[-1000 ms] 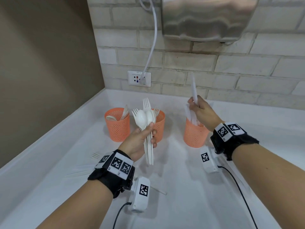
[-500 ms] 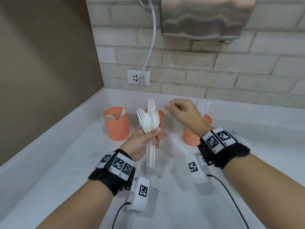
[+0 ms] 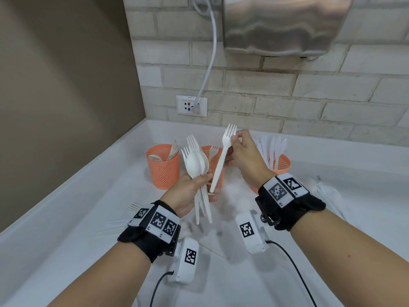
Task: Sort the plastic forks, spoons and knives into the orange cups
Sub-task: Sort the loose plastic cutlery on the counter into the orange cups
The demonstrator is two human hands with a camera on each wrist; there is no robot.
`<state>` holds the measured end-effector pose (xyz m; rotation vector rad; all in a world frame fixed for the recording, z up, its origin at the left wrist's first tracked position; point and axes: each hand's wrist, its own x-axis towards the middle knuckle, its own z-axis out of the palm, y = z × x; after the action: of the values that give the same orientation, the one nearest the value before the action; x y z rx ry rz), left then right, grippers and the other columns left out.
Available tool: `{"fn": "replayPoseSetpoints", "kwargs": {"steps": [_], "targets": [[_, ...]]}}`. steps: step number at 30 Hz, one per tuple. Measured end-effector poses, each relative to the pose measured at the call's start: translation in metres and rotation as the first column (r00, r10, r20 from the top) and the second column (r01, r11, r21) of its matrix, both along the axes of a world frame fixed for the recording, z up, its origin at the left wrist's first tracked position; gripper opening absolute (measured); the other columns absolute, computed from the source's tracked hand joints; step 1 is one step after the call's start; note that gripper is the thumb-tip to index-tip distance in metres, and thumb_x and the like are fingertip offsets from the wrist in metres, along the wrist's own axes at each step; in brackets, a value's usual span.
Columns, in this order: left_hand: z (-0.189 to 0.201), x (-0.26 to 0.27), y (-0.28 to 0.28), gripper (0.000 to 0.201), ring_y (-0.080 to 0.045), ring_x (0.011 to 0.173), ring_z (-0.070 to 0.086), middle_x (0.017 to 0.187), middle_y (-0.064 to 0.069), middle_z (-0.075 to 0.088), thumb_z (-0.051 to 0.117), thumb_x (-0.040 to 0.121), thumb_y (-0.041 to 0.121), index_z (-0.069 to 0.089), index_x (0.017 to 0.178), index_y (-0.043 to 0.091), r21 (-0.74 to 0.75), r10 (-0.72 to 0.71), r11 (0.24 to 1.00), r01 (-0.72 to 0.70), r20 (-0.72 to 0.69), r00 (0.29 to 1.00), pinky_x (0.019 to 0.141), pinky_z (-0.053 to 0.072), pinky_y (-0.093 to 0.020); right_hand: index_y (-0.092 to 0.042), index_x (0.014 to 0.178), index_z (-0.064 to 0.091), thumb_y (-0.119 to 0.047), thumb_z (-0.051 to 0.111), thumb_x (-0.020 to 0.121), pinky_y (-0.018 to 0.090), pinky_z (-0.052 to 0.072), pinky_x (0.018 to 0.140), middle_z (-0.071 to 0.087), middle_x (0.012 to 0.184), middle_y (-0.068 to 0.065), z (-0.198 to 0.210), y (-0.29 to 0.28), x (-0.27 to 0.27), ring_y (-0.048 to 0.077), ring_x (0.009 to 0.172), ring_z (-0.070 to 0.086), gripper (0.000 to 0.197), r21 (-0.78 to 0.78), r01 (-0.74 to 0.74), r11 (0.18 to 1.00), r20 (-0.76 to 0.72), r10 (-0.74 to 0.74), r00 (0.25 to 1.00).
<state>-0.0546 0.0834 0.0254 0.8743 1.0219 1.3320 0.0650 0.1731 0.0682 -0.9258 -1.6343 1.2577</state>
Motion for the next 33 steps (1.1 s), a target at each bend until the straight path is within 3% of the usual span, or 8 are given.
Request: {"fn": "replayPoseSetpoints", "kwargs": {"steps": [5,11,14,16,22,25,29,33], "targets": [[0.002,0.002,-0.002,0.011,-0.013,0.047,0.056,0.066,-0.003,0.058,0.044,0.093,0.002,0.052,0.092,0.010,-0.030,-0.047,0.998,0.046,-0.035,0.998,0.050,0.051,-0.027,-0.013,0.096,0.042,-0.019,0.029,0.102,0.018,0.031,0.034,0.037,0.062,0.005,0.001,0.003,-0.014,0.011,0.039,0.035,0.015,-0.243,0.026,0.970,-0.132,-0.060,0.989],[0.000,0.001,-0.002,0.013,-0.009,0.040,0.038,0.054,0.002,0.044,0.044,0.093,0.002,0.054,0.097,0.009,-0.070,-0.100,0.993,0.094,-0.079,0.992,0.046,0.041,-0.025,-0.012,0.081,0.053,-0.071,0.032,0.084,0.016,0.025,0.033,0.039,0.056,-0.001,0.000,-0.001,-0.025,0.010,0.034,0.032,0.063,-0.384,-0.072,0.920,0.017,0.085,0.996],[-0.002,-0.004,-0.004,0.014,-0.009,0.041,0.038,0.056,0.002,0.042,0.047,0.093,0.004,0.059,0.098,0.009,-0.075,-0.121,0.991,0.111,-0.141,0.983,0.047,0.039,-0.024,-0.011,0.071,0.055,-0.048,0.054,0.088,0.015,0.033,0.034,0.046,0.049,-0.002,0.000,-0.008,-0.027,0.006,0.031,0.042,0.041,-0.315,-0.174,0.933,0.107,0.217,0.970],[-0.002,-0.006,-0.007,0.008,-0.009,0.042,0.039,0.056,0.002,0.043,0.050,0.092,0.004,0.056,0.091,0.009,-0.079,-0.139,0.989,0.127,-0.183,0.973,0.046,0.040,-0.022,-0.008,0.082,0.061,-0.029,0.056,0.092,0.015,0.032,0.034,0.050,0.054,0.000,-0.001,-0.006,-0.029,0.005,0.033,0.043,0.024,-0.293,-0.139,0.946,0.108,0.177,0.978],[-0.002,-0.012,-0.013,0.016,-0.009,0.038,0.038,0.055,0.000,0.042,0.051,0.091,0.002,0.048,0.077,0.009,-0.120,-0.130,0.988,0.096,-0.324,0.937,0.045,0.040,-0.023,-0.012,0.082,0.047,-0.030,0.038,0.099,0.032,0.048,0.058,0.058,0.068,0.005,0.017,0.008,-0.032,0.015,0.053,0.058,0.026,-0.196,-0.044,0.980,-0.271,-0.011,0.962],[-0.002,-0.015,-0.013,0.008,-0.009,0.037,0.039,0.056,-0.001,0.042,0.054,0.090,0.006,0.048,0.095,0.009,-0.102,-0.007,0.994,-0.050,-0.490,0.872,0.042,0.041,-0.024,-0.012,0.088,0.046,-0.030,0.033,0.101,0.031,0.052,0.060,0.061,0.069,0.006,0.025,0.009,-0.032,0.013,0.053,0.063,0.026,-0.036,0.004,0.999,-0.371,-0.017,0.929],[-0.003,-0.017,-0.011,0.042,-0.018,0.066,0.050,0.088,-0.007,0.055,0.055,0.090,0.013,0.035,0.128,0.012,-0.006,0.221,0.949,-0.316,-0.704,0.676,0.054,0.043,-0.028,-0.019,0.085,0.044,-0.029,0.041,0.099,0.020,0.035,0.042,0.040,0.055,-0.004,0.028,0.001,-0.034,0.006,0.041,0.036,0.018,0.069,0.018,0.997,-0.391,0.010,0.921],[-0.003,-0.015,-0.010,0.056,-0.028,0.116,0.049,0.131,-0.012,0.049,0.054,0.091,0.008,0.023,0.138,0.007,0.077,0.337,0.904,-0.421,-0.733,0.591,0.079,0.034,-0.024,-0.013,0.081,0.057,-0.030,0.075,0.076,0.014,0.034,0.040,0.049,0.053,-0.011,0.001,-0.016,-0.044,-0.002,0.038,0.043,0.025,0.068,-0.093,0.993,0.000,0.094,0.996]]}}
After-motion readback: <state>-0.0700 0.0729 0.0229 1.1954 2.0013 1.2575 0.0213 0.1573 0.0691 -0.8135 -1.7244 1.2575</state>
